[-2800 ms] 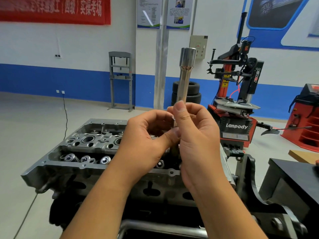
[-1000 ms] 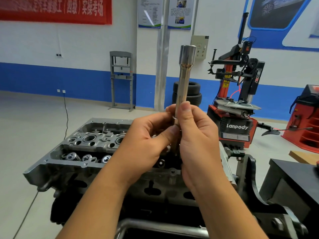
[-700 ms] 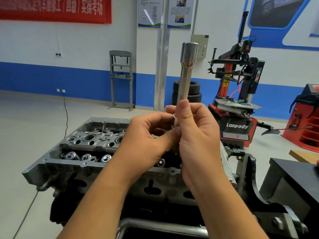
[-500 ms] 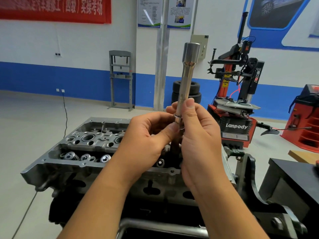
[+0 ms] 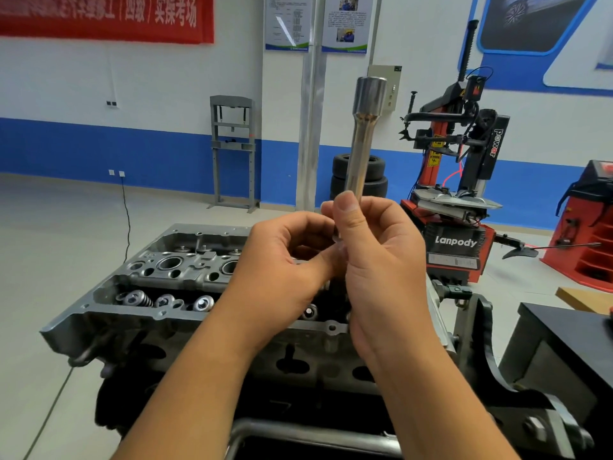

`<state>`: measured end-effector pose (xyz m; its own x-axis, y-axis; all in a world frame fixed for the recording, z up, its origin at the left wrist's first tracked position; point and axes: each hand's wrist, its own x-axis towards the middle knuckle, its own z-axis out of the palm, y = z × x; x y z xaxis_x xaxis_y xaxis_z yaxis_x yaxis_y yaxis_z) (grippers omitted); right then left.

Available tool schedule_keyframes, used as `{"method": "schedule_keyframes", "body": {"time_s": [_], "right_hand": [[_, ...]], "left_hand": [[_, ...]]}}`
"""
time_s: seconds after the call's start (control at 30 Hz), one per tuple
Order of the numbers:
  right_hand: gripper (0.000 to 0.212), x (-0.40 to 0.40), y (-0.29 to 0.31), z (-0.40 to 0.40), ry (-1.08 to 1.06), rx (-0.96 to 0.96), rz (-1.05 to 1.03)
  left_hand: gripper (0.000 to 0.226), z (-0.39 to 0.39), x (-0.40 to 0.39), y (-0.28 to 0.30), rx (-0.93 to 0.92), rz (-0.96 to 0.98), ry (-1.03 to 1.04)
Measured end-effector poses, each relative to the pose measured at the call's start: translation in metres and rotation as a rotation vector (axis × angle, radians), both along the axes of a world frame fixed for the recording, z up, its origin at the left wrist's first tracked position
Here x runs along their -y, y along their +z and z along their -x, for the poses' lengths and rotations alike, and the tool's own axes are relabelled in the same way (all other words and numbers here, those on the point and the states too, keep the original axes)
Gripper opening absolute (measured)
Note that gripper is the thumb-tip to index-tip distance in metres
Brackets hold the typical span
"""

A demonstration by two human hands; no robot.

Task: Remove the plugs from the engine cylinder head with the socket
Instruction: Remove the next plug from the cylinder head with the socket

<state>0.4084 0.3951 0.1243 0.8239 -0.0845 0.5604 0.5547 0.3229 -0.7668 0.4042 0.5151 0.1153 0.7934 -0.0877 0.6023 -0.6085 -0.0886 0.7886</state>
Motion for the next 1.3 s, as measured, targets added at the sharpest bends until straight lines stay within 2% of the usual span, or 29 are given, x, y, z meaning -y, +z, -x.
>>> {"method": "schedule_keyframes", "body": {"time_s": [0.17, 0.4, 0.57, 0.7, 0.77, 0.87, 1.0, 1.2, 1.3], "right_hand": [[0.033, -0.0008, 0.0002, -0.0007, -0.009, 0.009, 0.044], [0.033, 0.0004, -0.0008, -0.0003, 0.001, 0.012, 0.002], [0.031, -0.0002, 0.0007, -0.0002, 0.001, 0.022, 0.028], [0.019, -0.0006, 0.0004, -0.0006, 0.039, 0.009, -0.005], [0.020, -0.0006, 0.0005, -0.0001, 0.026, 0.019, -0.019], [0.018, -0.0013, 0.0004, 0.0009, 0.010, 0.027, 0.003], [0.033, -0.0005, 0.0010, -0.0005, 0.008, -0.002, -0.014], [0.031, -0.0019, 0.0029, 0.0035, 0.028, 0.033, -0.009], [0.029, -0.0017, 0.0017, 0.0038, 0.024, 0.053, 0.008]], "left_hand": [[0.032, 0.0013, -0.0016, 0.0013, -0.041, 0.033, -0.114], [0.034, 0.0011, 0.0001, -0.0003, 0.018, 0.008, 0.002], [0.034, 0.0032, -0.0015, 0.0023, -0.029, 0.028, -0.126], [0.033, 0.0009, 0.0009, 0.0003, 0.021, 0.026, -0.015], [0.035, -0.0002, 0.0009, -0.0007, 0.024, 0.025, 0.021], [0.031, 0.0000, -0.0010, 0.0001, 0.014, 0.022, -0.024], [0.033, 0.0035, -0.0009, 0.0024, -0.034, 0.040, -0.139], [0.035, 0.0023, 0.0003, -0.0004, 0.031, 0.007, 0.047], [0.033, 0.0027, -0.0018, 0.0007, 0.006, -0.016, -0.021]]}}
